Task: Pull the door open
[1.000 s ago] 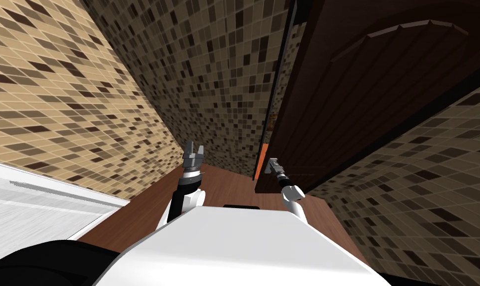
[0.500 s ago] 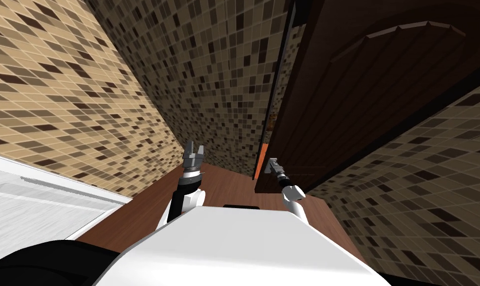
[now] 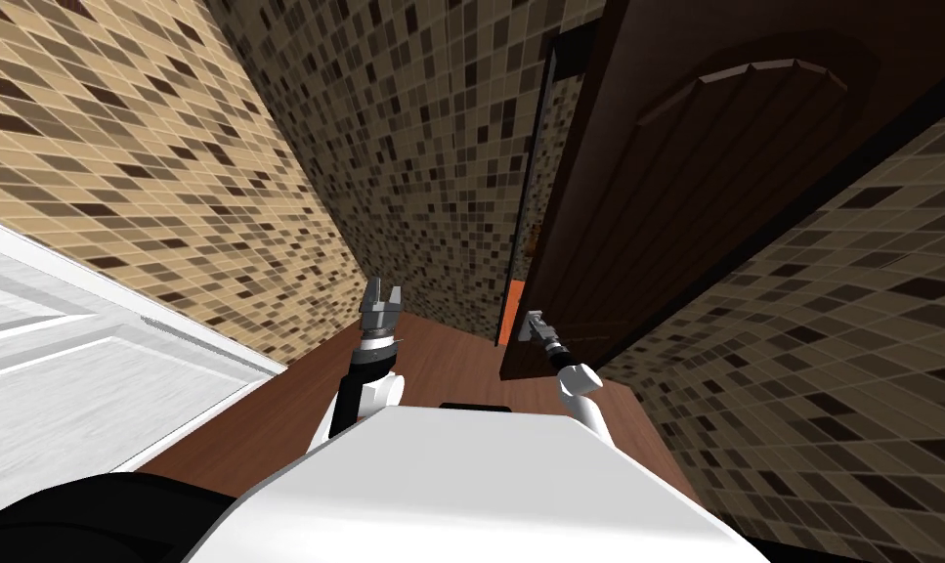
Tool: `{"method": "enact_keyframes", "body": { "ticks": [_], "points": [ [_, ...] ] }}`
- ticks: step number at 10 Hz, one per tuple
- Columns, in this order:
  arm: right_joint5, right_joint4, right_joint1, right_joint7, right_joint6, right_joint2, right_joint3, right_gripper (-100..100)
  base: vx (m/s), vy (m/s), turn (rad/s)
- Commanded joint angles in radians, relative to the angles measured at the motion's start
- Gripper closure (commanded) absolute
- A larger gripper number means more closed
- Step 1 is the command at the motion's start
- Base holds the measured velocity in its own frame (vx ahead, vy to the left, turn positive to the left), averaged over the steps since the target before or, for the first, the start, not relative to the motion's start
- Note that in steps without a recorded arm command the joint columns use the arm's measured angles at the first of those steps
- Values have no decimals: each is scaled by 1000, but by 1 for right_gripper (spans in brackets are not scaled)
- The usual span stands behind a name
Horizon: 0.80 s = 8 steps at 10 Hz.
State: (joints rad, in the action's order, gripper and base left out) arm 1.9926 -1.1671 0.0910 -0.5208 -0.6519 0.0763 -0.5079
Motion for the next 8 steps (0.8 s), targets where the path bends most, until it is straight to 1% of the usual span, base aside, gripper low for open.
{"method": "enact_keyframes", "body": {
  "ticks": [1, 3, 4, 5, 8],
  "points": [
    [1, 11, 0, 22, -31, 15, 13, 100, -248, -120, 92],
    [2, 23, 1, 38, -56, 24, 24, 100, -194, -134, 77],
    [0, 24, -2, 30, -45, 20, 21, 100, -92, -62, 37],
    [2, 29, -8, 41, -72, 32, 33, 100, -170, -90, 102],
    [8, 32, -17, 59, -112, 55, 49, 100, -231, -136, 107]
  ]
}}
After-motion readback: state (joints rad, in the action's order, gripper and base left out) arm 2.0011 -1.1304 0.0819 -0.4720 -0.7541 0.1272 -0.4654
